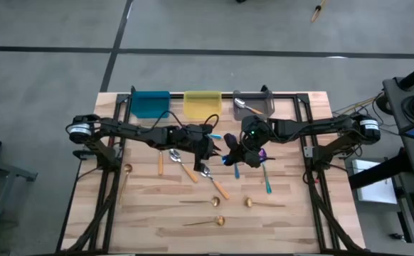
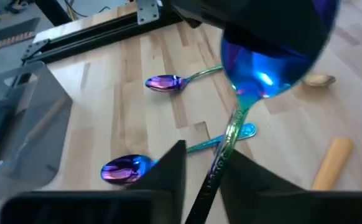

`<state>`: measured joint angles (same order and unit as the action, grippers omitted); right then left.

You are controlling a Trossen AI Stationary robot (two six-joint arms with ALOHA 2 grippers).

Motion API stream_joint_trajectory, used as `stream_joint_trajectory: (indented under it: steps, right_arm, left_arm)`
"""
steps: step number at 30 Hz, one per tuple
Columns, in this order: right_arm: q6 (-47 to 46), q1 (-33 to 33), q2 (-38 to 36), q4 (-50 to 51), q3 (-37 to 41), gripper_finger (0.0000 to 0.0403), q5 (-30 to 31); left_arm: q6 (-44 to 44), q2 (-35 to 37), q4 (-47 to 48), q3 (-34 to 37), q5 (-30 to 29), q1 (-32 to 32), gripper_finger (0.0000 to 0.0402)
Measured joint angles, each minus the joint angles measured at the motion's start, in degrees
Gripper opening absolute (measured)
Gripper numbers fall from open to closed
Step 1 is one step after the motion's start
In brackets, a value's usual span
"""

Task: Sort silverware by color (type)
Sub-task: Put the blue spoon into the blue bin

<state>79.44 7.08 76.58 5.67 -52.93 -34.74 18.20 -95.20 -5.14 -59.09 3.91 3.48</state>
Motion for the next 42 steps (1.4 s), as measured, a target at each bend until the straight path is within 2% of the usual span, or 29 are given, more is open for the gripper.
stream_joint_trajectory:
  steps: [2,12,19,27,36,42]
  right_arm:
    - [-0.77,0.05,-0.07,0.50,0.00,0.0013,-0.04]
    - [-8.81,0.87,-0.11,-0.58,-0.01,0.0015,0.47]
    - [-16.50,3.19,-0.24,-1.30,-0.61,0.0053,1.05]
    - [-19.59,4.21,-0.22,-0.85,-1.11,0.0094,1.26]
    - [-23.96,4.58,-0.28,-3.10,-1.14,0.0103,11.40]
    - [-29.41,5.05,-0.38,-3.61,-1.00,0.0093,21.94]
  left_arm:
    - [0.16,0.00,0.75,0.09,0.33,-0.23,0.0015]
    - [-1.57,1.48,3.41,0.11,-0.57,-0.61,0.0002]
    - [-2.91,5.84,7.86,0.09,-5.55,-0.48,0.0001]
    - [-4.03,9.31,12.53,-0.04,-7.69,-0.38,0.0001]
    - [-4.11,13.09,20.74,-0.10,-13.41,1.62,0.0001]
    - [-3.12,16.17,29.94,-0.11,-19.38,7.39,0.0001]
